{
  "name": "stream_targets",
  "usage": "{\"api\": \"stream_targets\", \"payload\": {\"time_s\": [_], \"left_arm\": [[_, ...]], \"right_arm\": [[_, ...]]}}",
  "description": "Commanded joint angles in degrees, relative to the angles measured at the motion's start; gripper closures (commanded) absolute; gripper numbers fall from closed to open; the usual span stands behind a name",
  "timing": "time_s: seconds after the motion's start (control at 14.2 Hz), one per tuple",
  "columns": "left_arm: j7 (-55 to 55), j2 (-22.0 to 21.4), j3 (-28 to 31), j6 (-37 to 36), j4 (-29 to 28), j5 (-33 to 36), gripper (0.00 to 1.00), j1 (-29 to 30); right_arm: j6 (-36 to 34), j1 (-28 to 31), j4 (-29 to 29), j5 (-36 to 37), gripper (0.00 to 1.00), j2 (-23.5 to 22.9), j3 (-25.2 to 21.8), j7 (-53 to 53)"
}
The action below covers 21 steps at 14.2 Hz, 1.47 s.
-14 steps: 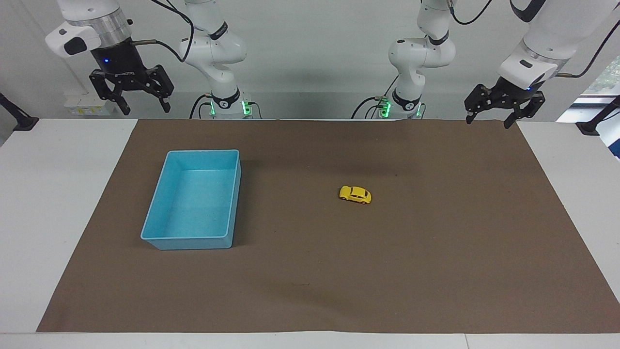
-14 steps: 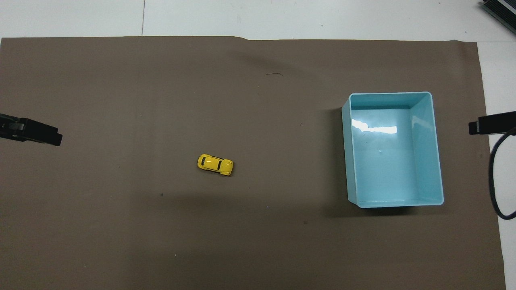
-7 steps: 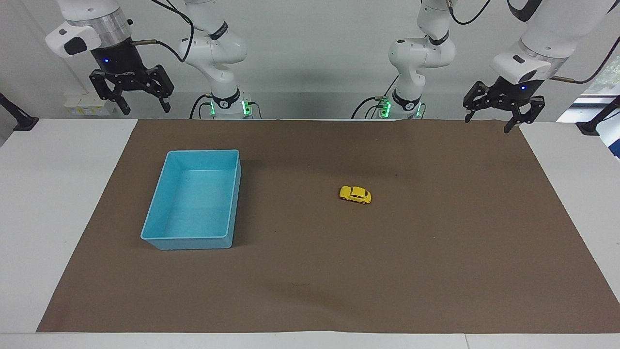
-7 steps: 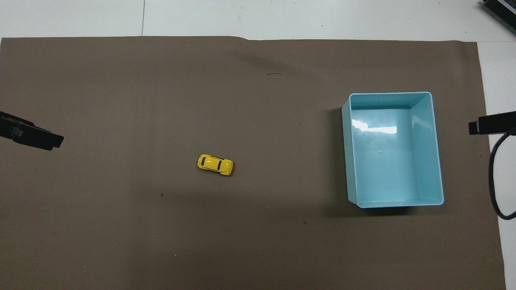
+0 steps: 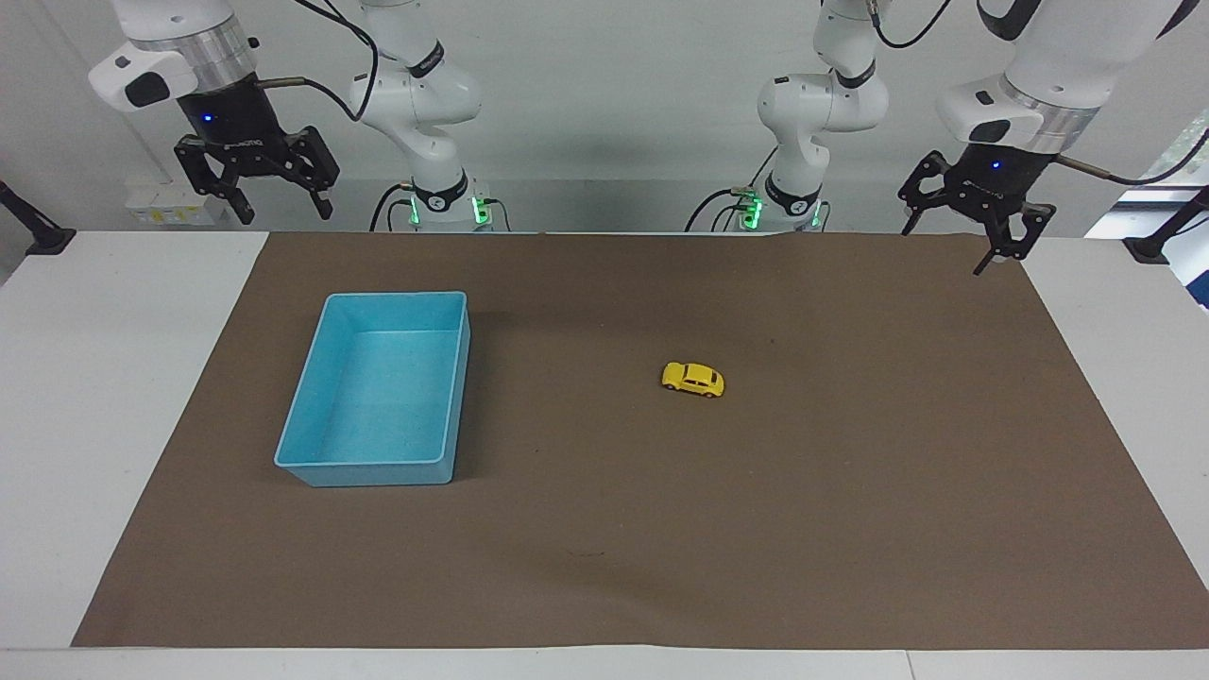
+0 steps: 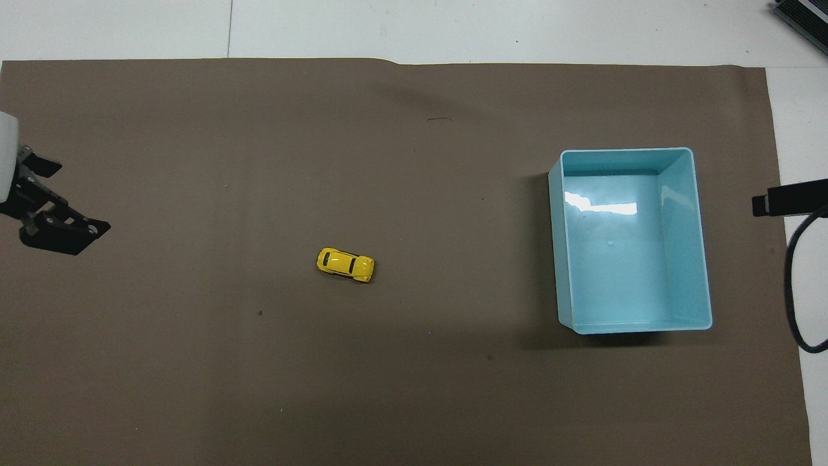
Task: Wind up and store yellow beetle car
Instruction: 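Reach the left gripper toward the yellow toy car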
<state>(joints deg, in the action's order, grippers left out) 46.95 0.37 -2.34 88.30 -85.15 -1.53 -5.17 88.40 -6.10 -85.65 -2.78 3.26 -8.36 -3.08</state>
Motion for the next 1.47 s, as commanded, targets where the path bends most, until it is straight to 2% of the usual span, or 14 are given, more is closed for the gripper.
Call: {"api": "stream_targets", "payload": {"time_s": [0.0,0.21,0.63,0.98,1.26,1.4], "left_arm": [[8.1,1.8,0.5,1.3,-0.5,-0.5,0.00,-2.5],[18.2,4.5,0.4,2.4,-1.2,-1.7,0.00,-3.1],[25.3,5.4,0.5,15.4,-12.0,-2.2,0.00,-7.1],[23.5,8.0,0.5,27.6,-20.6,-2.2,0.00,-12.4],[20.5,8.5,0.6,41.8,-30.1,-2.2,0.00,-16.6],[20.0,9.8,0.7,44.4,-31.3,-2.2,0.00,-18.6]], "right_arm": [[-0.7,0.2,-0.1,0.2,0.00,0.6,0.4,1.0],[-0.7,0.2,-0.1,0.2,0.00,0.6,0.4,1.0],[-0.7,0.2,-0.1,0.2,0.00,0.6,0.4,1.0],[-0.7,0.2,-0.1,0.2,0.00,0.6,0.4,1.0],[-0.7,0.2,-0.1,0.2,0.00,0.6,0.4,1.0],[-0.7,0.2,-0.1,0.2,0.00,0.6,0.4,1.0]]}}
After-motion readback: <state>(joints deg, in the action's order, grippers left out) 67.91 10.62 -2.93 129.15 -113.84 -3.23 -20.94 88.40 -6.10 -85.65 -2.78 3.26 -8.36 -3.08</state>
